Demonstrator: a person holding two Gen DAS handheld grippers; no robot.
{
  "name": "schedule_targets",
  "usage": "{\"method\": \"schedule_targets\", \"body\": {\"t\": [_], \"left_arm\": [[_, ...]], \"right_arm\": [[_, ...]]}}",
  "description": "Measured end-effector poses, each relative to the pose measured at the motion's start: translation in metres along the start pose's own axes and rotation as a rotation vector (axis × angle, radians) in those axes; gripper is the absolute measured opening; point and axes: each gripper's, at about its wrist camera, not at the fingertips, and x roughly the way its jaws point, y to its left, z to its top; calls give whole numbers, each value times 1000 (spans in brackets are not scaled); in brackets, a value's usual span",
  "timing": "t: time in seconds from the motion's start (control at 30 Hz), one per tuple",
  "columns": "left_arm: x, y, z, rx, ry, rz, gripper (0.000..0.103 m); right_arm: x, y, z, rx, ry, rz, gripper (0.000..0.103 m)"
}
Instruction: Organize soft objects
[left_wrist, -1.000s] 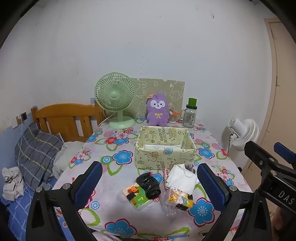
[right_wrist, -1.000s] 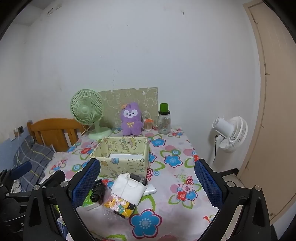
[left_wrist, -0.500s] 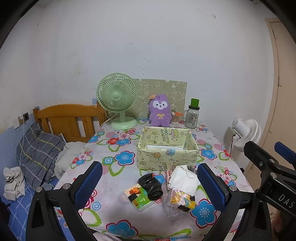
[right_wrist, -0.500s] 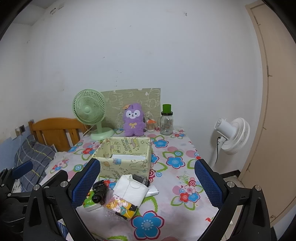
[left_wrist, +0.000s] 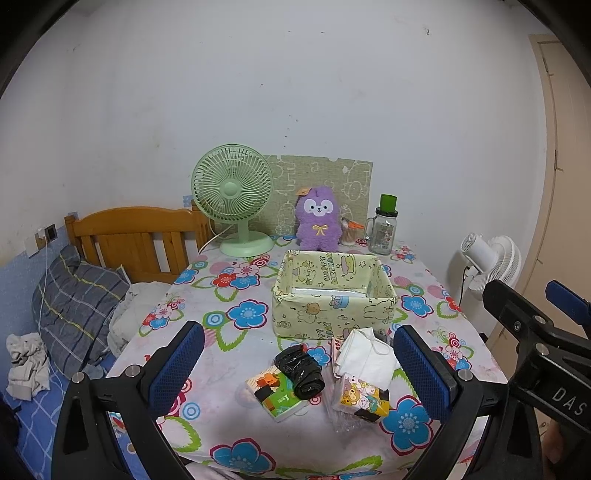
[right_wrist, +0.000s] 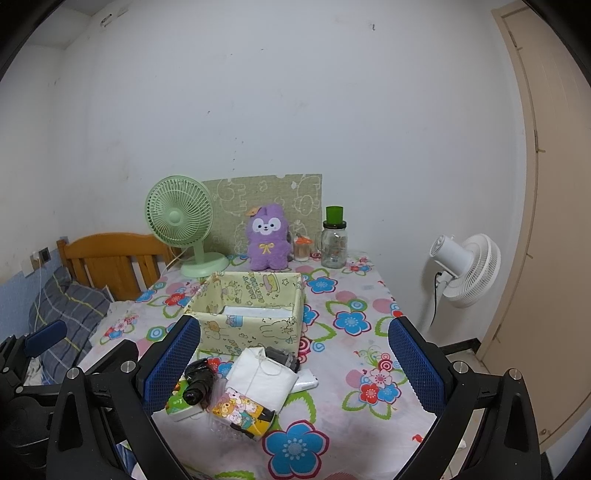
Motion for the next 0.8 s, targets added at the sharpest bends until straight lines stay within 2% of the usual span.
{"method": "schedule_targets", "body": {"t": [0.8], "left_arm": [[4, -1, 1, 6, -1, 0, 102]], "right_arm": [[1, 1, 0, -1, -2, 1, 103]]}}
